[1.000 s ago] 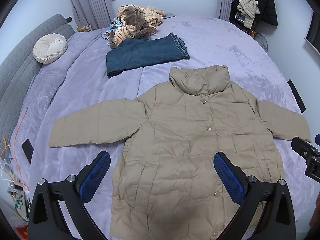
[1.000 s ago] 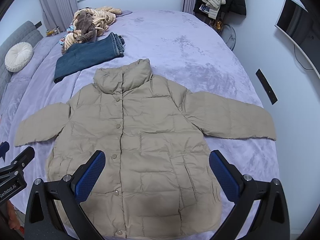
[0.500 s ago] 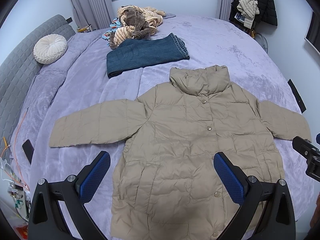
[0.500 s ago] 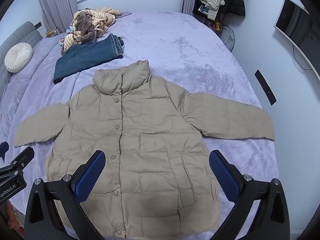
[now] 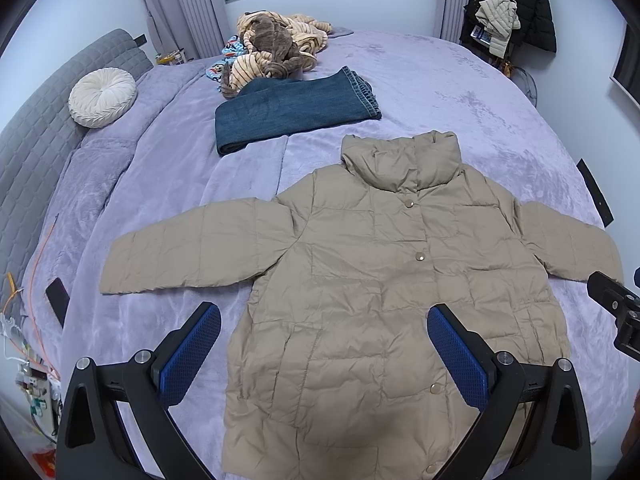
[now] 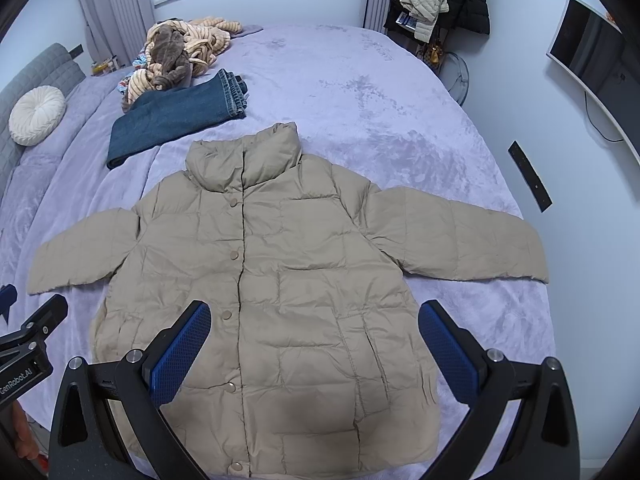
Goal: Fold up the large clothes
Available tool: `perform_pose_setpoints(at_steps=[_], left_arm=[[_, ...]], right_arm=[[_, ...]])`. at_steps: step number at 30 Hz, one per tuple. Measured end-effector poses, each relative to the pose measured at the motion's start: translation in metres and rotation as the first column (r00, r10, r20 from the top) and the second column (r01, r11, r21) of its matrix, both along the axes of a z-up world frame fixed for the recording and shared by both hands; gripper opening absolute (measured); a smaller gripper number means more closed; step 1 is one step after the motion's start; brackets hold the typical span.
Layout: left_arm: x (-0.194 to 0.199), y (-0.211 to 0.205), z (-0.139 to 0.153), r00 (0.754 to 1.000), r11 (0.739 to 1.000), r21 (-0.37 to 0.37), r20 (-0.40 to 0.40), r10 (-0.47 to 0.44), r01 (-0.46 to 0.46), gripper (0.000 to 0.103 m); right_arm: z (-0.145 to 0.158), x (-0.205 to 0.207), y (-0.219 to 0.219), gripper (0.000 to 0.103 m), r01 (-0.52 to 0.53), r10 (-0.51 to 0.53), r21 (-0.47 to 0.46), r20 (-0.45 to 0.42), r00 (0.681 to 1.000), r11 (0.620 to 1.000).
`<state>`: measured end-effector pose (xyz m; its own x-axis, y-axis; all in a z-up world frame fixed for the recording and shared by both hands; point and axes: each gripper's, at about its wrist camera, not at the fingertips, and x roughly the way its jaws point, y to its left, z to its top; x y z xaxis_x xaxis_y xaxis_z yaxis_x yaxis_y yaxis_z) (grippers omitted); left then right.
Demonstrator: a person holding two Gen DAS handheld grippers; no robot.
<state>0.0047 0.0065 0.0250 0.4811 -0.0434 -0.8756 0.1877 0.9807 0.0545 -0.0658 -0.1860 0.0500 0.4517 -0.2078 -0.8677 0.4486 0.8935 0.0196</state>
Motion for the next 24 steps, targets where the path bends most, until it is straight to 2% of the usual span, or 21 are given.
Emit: perform_pose_setpoints(at_steps=[24], left_arm=[[-0.0033, 0.0017, -0.0030, 1.000, 1.000, 0.000, -0.001, 0.004, -0.004, 0.103]], right_arm=[[0.0008, 0.0007, -0.0010, 0.103, 0.000, 0.000, -0.004, 0.000, 1.000, 1.000]])
